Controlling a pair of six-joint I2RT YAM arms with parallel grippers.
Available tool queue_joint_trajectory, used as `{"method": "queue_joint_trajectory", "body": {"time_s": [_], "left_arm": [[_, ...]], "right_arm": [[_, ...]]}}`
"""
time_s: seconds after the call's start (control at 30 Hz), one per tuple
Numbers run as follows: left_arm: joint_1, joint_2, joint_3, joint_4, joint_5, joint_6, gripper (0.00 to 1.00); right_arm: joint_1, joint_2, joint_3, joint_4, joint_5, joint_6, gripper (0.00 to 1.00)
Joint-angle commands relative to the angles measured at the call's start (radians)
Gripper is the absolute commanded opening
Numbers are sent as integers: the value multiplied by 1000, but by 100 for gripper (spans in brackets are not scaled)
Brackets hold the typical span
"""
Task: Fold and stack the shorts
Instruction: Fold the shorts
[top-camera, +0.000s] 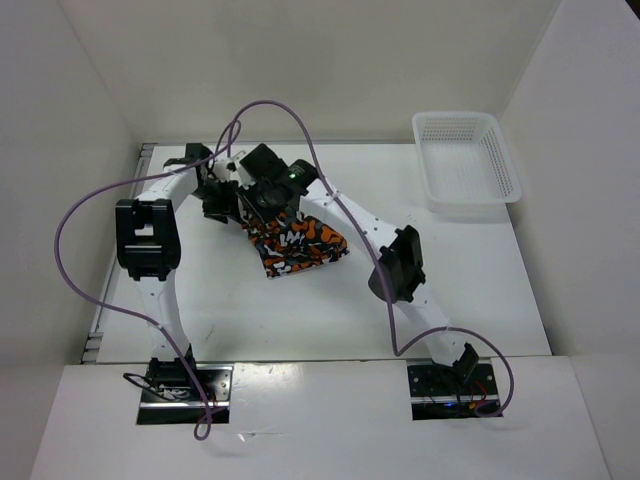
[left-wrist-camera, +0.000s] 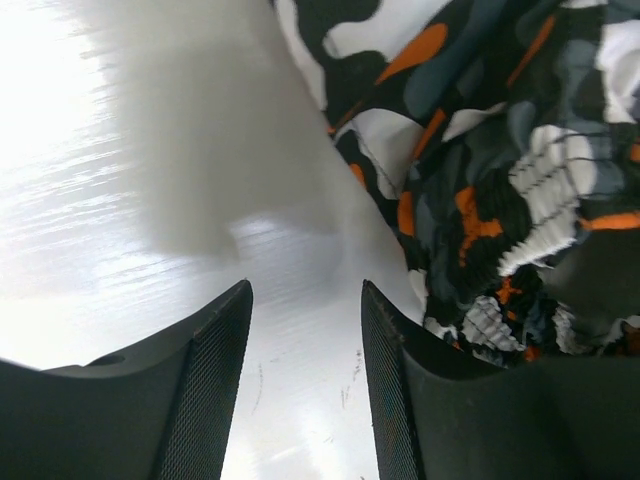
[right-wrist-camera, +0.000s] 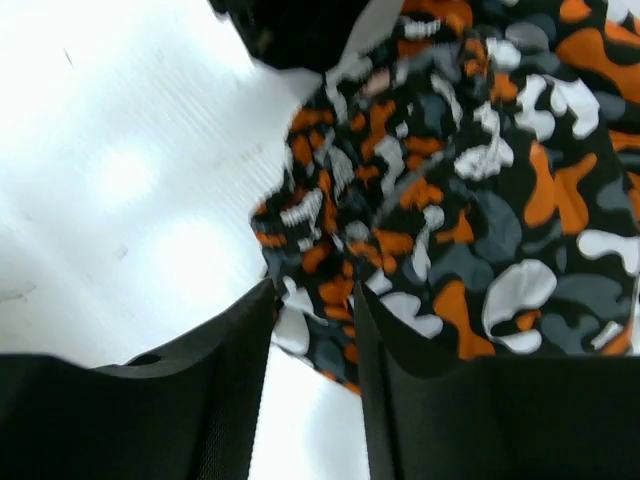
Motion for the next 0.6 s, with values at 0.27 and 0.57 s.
{"method": "queue_joint_trajectory", "body": {"time_s": [0.27,0.57], "left_arm": [[-2,-89,38,-12,121,5,58],[-2,-109,133,-42,60,5,61]], "right_arm": [[19,-778,-1008,538,5,-223,47],[95,-634,-1134,756,146,-324,71]]}}
